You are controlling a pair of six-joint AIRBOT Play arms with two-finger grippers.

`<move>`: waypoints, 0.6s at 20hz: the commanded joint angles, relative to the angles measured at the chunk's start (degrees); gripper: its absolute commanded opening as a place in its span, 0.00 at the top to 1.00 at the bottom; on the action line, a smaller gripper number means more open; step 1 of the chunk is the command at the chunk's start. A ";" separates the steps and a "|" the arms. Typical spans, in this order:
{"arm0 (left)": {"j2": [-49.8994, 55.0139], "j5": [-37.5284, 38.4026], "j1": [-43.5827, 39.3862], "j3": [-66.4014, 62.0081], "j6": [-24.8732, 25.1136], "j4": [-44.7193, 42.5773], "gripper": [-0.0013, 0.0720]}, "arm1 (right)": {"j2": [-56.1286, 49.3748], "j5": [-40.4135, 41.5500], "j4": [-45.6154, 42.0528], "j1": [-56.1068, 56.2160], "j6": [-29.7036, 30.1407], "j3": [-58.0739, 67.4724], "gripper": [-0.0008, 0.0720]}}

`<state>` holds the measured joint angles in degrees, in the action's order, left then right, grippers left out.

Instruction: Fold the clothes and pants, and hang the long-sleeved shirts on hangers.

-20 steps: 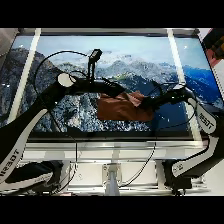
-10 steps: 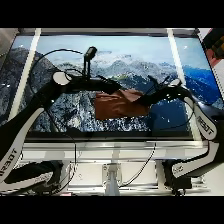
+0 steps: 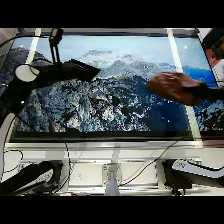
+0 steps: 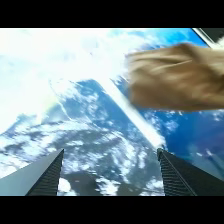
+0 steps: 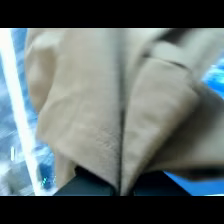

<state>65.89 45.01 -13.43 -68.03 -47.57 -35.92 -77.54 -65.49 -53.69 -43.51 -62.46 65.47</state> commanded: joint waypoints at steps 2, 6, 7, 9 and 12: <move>-3.30 -0.13 1.09 0.00 0.02 -2.03 0.11 | 2.36 -5.53 -5.07 -26.25 -4.68 0.04 0.97; -3.34 -0.15 1.09 0.00 0.02 -2.05 0.11 | 2.36 -6.78 -8.20 -39.34 -4.61 -3.26 0.97; -3.34 -0.15 1.09 0.00 0.02 -2.03 0.11 | 2.36 -6.12 -10.23 -40.15 -4.90 -4.55 0.97; -3.34 -0.15 1.09 0.00 0.02 -2.01 0.11 | 2.36 -5.44 -13.66 -40.41 -7.69 -6.69 0.97; -3.34 -0.15 1.09 0.00 0.00 -2.01 0.11 | 2.51 -5.03 -13.73 -40.37 -9.18 -6.80 0.02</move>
<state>62.61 44.88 -12.40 -68.03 -47.55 -37.87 -75.18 -71.05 -65.17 -82.30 -69.10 59.61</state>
